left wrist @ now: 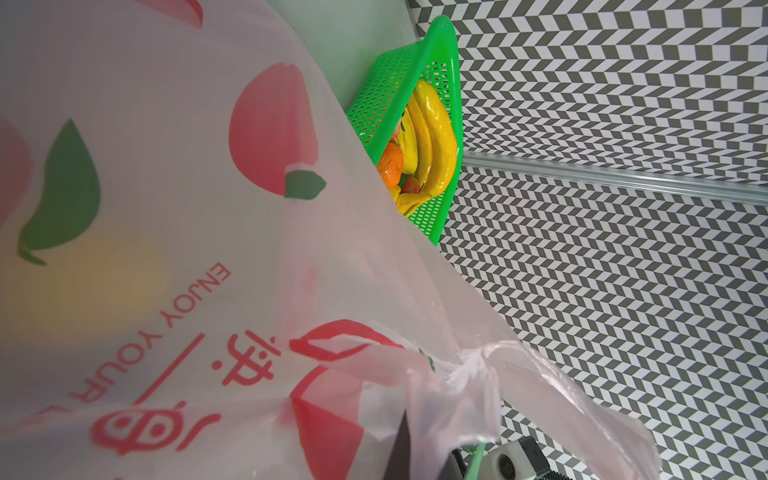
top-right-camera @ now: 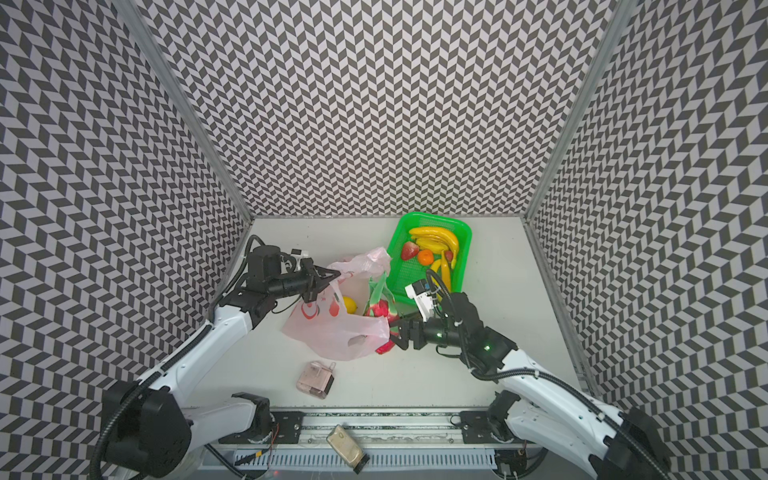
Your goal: Place the fake fruits into the plastic bag and tie a complex knot
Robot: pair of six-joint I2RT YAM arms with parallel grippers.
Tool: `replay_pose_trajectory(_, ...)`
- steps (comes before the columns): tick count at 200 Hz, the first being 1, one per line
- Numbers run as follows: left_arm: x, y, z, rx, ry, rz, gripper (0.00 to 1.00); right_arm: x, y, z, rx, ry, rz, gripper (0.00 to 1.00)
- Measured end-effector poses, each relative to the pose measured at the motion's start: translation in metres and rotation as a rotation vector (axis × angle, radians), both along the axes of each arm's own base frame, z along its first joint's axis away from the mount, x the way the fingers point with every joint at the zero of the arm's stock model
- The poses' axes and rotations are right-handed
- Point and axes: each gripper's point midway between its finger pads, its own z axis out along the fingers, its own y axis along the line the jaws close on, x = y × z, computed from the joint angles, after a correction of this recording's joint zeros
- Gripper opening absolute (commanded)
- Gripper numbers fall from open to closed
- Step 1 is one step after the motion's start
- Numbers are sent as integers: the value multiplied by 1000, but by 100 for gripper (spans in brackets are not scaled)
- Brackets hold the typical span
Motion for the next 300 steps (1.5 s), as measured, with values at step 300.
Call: replay_pose_trajectory(300, -15, -11, 30, 88, -203, -133, 0, 88, 30, 38, -81, -22, -76, 73)
